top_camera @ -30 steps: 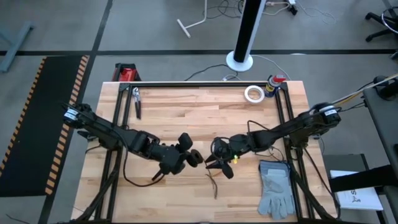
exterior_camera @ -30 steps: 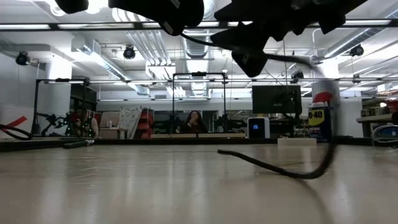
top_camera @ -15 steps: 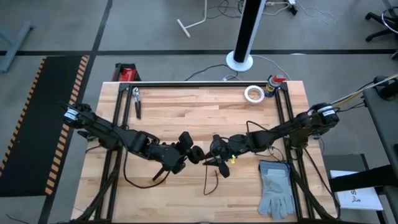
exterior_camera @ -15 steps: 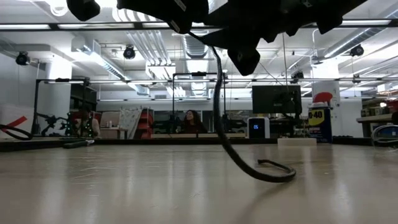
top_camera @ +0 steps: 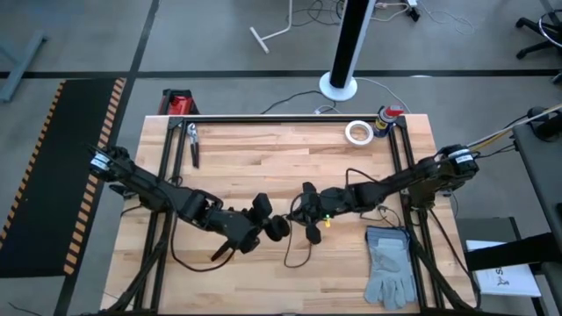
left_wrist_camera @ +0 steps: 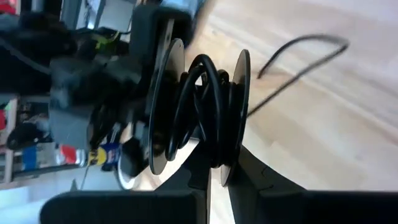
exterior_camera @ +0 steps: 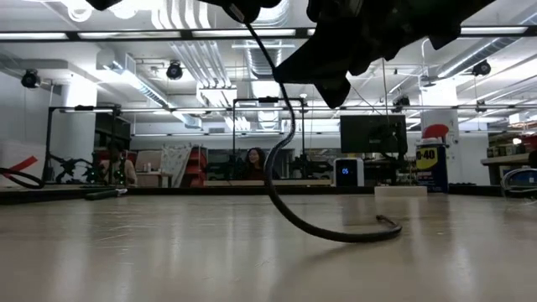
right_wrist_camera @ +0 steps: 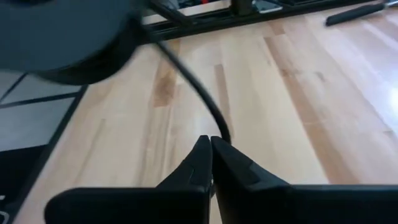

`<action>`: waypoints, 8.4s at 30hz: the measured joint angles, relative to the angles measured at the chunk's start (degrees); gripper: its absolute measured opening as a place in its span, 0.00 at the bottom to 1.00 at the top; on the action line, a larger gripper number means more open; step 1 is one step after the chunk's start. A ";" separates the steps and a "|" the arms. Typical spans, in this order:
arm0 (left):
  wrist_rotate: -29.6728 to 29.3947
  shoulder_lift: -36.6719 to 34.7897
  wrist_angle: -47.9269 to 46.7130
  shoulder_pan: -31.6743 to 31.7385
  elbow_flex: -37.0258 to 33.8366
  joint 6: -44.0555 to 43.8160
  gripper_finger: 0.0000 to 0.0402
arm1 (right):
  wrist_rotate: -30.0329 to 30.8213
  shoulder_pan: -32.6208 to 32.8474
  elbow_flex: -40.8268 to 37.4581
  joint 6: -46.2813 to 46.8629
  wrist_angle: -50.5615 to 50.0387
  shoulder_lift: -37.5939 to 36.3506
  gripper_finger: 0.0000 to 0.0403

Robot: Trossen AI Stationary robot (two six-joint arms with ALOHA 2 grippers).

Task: Coil cords
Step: Uncoil the black wire from the spool

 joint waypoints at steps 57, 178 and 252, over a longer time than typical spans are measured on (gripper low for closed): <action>1.15 0.00 -6.00 1.88 -0.85 -29.20 0.04 | 17.93 7.17 26.93 -11.32 -35.49 4.93 0.31; -7.42 1.16 -17.58 0.52 4.02 -58.69 0.01 | 31.09 7.30 26.95 -15.81 -39.80 4.83 0.00; 0.78 12.65 -21.00 -9.10 19.23 -72.05 0.47 | 31.50 7.19 26.51 -15.10 -42.99 4.94 0.00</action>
